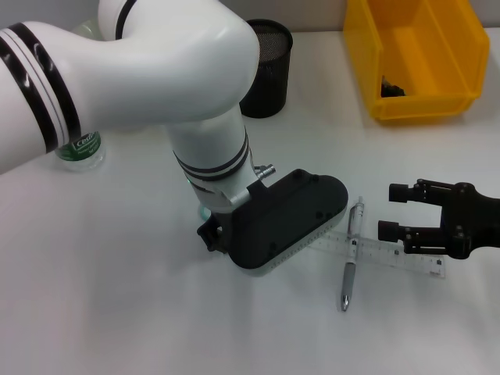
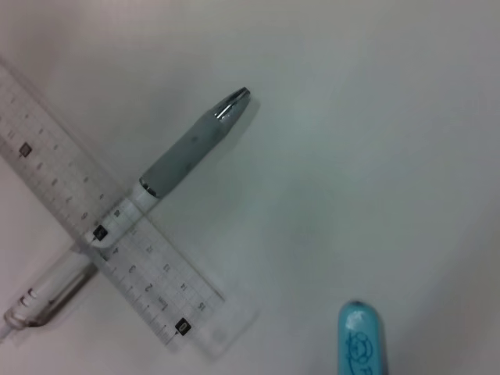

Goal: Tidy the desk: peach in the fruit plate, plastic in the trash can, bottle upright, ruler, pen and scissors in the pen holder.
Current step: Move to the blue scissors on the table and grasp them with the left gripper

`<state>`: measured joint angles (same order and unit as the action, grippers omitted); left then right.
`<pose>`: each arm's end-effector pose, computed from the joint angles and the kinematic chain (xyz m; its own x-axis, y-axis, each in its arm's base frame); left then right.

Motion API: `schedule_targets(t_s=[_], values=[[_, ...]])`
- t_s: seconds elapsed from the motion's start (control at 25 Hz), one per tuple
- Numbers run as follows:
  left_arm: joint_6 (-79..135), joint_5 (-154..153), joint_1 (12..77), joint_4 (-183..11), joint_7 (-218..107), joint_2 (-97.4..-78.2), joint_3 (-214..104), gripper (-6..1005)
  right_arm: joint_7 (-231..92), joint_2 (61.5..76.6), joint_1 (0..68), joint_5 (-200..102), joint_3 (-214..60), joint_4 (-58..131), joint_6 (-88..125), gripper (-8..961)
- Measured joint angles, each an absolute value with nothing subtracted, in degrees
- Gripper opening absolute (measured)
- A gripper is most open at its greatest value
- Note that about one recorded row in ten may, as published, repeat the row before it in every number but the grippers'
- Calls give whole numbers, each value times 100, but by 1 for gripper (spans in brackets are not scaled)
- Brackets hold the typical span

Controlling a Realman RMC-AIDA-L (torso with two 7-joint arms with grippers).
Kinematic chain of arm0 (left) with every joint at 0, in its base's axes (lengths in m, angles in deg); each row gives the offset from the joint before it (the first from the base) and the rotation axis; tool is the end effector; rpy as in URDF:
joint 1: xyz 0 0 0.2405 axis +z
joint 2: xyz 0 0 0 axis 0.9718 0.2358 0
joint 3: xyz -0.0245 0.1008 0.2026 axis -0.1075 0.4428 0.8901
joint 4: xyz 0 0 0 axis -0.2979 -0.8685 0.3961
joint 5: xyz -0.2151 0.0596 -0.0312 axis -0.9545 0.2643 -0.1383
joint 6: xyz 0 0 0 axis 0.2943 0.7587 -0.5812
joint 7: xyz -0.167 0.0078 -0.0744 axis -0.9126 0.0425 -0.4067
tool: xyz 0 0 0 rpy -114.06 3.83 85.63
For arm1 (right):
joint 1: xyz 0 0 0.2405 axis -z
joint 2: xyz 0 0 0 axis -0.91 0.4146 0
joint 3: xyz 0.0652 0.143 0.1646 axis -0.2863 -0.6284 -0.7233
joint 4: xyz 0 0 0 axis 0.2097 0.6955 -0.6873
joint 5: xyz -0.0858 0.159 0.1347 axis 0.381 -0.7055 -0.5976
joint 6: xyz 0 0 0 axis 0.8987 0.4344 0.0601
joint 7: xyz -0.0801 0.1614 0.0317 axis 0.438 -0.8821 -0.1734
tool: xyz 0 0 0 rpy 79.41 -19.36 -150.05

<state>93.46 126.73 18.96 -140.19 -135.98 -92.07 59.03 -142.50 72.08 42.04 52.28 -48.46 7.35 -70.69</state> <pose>-0.1196 0.3332 -0.1540 0.3291 -0.8556 -0.3996 -0.7123 -0.5027 0.4898 0.2760 0.2914 -0.0060 0.7279 -0.4215 -0.5408 -0.5294 -0.8467 -0.0527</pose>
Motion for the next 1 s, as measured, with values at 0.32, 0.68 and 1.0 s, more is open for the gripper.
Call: schedule_targets(t_s=[0.32,0.68,1.0], values=[[9344,12656,1896,-14020,-13585,-9206,5916,218,-14250,7207,4200,5228,-4846,735,-7073,788],[9349,12645,1891,-14021,-13590,-9207,5931,196,-14250,7207,4190,5227,-4846,688,-7090,787],[9483,12458,1982,-14179,-13569,-9207,5457,176,-14250,7189,4185,5221,-4846,674,-7106,787]])
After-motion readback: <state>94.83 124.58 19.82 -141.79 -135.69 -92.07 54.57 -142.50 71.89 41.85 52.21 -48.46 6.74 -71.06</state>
